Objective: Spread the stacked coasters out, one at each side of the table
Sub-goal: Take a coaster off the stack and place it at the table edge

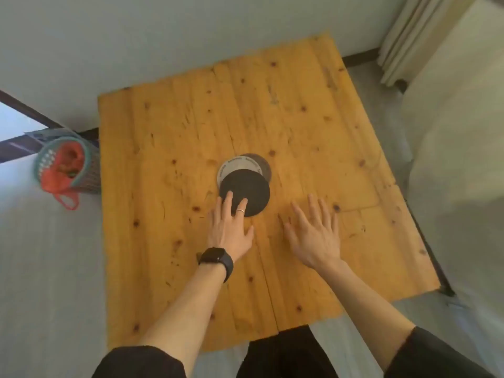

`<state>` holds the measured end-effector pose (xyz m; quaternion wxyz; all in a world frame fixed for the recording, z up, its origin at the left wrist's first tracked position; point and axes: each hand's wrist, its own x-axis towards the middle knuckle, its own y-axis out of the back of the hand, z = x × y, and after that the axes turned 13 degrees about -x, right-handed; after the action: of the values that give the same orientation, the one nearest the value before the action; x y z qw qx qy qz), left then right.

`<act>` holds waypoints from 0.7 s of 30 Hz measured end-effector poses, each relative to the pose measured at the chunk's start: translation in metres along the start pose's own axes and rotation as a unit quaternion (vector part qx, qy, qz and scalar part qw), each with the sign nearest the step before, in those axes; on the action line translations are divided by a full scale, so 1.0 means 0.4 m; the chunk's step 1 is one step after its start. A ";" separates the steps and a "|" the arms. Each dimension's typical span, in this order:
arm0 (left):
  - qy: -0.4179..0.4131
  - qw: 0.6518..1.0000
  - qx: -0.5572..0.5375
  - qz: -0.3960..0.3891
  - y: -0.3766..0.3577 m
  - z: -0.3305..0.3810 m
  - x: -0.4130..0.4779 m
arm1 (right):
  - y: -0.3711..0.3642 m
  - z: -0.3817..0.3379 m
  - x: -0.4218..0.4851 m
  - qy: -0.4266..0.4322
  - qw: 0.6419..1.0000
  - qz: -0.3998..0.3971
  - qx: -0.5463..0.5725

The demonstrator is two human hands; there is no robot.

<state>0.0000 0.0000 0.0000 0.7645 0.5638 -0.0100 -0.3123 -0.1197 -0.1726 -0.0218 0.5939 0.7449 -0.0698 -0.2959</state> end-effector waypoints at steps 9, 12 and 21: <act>-0.083 0.991 0.096 0.030 0.007 -0.055 0.067 | -0.100 0.006 0.027 0.011 0.998 0.023 -0.062; -0.096 0.990 0.102 0.003 0.030 -0.058 0.082 | -0.088 0.005 0.034 0.015 0.998 -0.009 -0.053; -0.142 0.981 0.131 -0.020 0.077 -0.033 0.092 | -0.061 0.008 0.036 0.014 0.993 -0.088 -0.073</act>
<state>0.0489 -0.0014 0.0093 0.6686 0.6086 -0.1479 -0.4009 -0.1156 -0.1748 -0.0498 0.6193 0.7069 0.0264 -0.3408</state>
